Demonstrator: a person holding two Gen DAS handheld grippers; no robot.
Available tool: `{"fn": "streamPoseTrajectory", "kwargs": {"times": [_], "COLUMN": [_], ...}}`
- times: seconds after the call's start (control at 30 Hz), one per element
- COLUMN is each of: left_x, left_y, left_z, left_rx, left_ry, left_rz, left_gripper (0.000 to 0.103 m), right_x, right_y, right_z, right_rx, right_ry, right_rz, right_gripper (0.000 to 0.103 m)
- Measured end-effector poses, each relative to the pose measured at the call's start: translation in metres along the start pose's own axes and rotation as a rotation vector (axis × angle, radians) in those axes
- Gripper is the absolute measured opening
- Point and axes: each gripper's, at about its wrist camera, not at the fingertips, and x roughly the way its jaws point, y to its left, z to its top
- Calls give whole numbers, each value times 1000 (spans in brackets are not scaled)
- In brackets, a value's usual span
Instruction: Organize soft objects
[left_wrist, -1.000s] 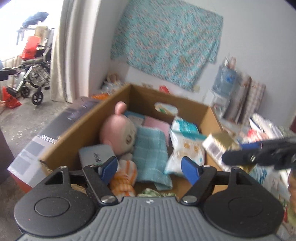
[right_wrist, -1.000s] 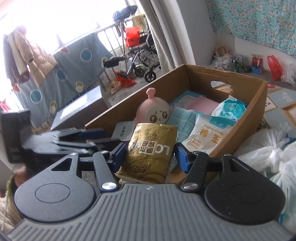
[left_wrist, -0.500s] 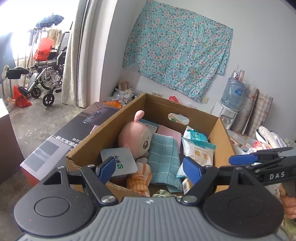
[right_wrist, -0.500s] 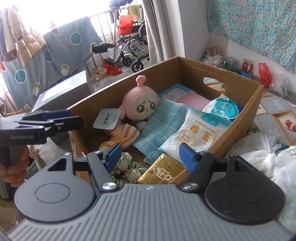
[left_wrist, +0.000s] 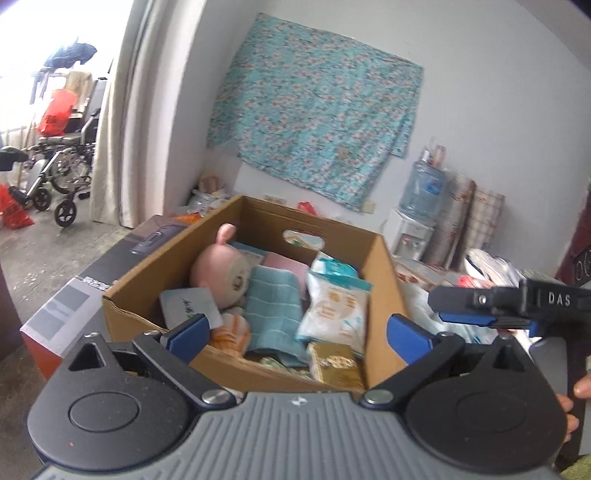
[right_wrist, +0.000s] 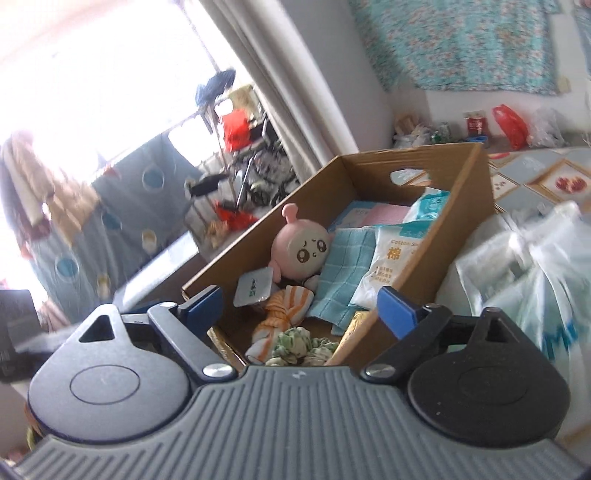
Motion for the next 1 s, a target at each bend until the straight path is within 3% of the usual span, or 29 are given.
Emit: {"fn": "streamPoseTrajectory", "kwargs": {"times": [0.1, 0.2, 0.4, 0.57, 0.77, 1.0], "left_x": [-3, -7, -11, -5, -7, -10], "left_y": [-12, -26, -52, -68, -75, -67], "left_z": [-4, -10, -25, -36, -37, -32], "left_rx": [3, -5, 24, 68, 124, 105], "left_ry": [41, 70, 104, 168, 129, 84], "left_rz": [-4, 57, 163, 190, 247, 234], "left_gripper": [103, 103, 103, 103, 103, 103], "right_x": [-21, -44, -76, -90, -93, -94], "right_y": [-2, -4, -1, 1, 6, 23], "right_z": [-12, -23, -38, -46, -53, -53], "right_rx": [39, 69, 58, 36, -6, -81], "right_ry": [-53, -97, -121, -153, -154, -186], "right_rz": [-13, -54, -230, -350, -446, -566], "right_gripper": [101, 102, 102, 102, 102, 102]}}
